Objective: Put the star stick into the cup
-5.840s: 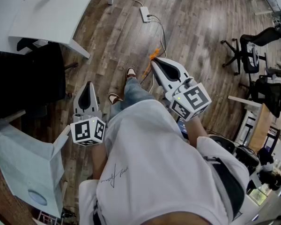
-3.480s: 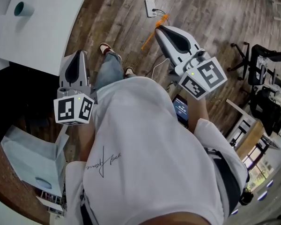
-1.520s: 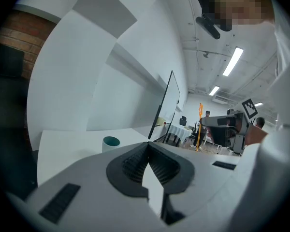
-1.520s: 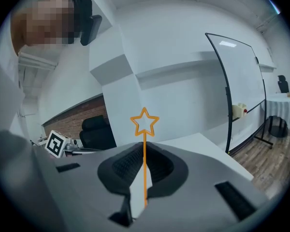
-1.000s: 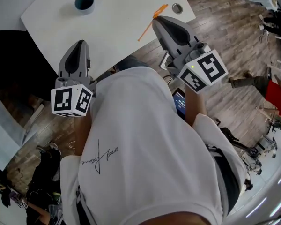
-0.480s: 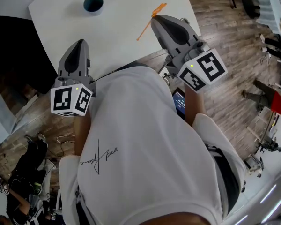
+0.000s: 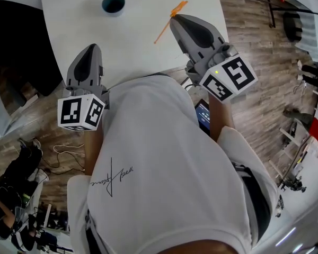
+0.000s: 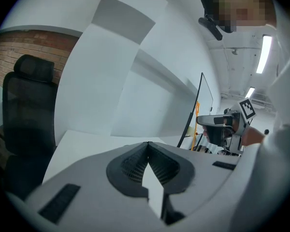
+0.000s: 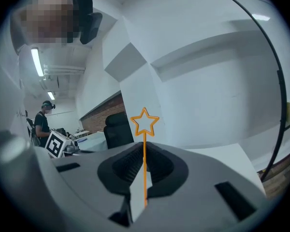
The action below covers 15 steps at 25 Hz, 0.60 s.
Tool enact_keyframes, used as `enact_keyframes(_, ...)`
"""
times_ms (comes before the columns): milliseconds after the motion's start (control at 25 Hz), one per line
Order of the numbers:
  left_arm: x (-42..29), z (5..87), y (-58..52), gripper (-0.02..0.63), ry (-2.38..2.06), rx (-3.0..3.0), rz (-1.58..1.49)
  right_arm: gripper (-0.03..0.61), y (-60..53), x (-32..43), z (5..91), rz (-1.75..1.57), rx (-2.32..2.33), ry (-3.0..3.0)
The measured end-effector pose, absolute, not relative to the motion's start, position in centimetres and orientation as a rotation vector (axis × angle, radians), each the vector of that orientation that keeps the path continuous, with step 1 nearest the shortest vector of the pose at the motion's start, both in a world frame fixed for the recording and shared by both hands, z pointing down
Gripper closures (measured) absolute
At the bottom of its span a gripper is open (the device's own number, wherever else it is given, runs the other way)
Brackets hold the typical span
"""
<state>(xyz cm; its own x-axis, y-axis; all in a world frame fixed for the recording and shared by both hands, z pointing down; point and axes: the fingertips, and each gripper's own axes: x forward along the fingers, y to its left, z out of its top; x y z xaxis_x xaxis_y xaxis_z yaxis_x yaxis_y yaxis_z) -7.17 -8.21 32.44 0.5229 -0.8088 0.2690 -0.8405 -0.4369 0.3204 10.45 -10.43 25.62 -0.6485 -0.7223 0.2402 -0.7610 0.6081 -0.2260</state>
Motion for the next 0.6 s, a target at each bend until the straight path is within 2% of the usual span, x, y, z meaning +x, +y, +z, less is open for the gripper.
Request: enact_keyframes(600,-6.8,32.8,-8.1,0.606,-1.494,2.287,0.12,0.555,-13.6,8.8,25.0,0.428,1.059,-2.823)
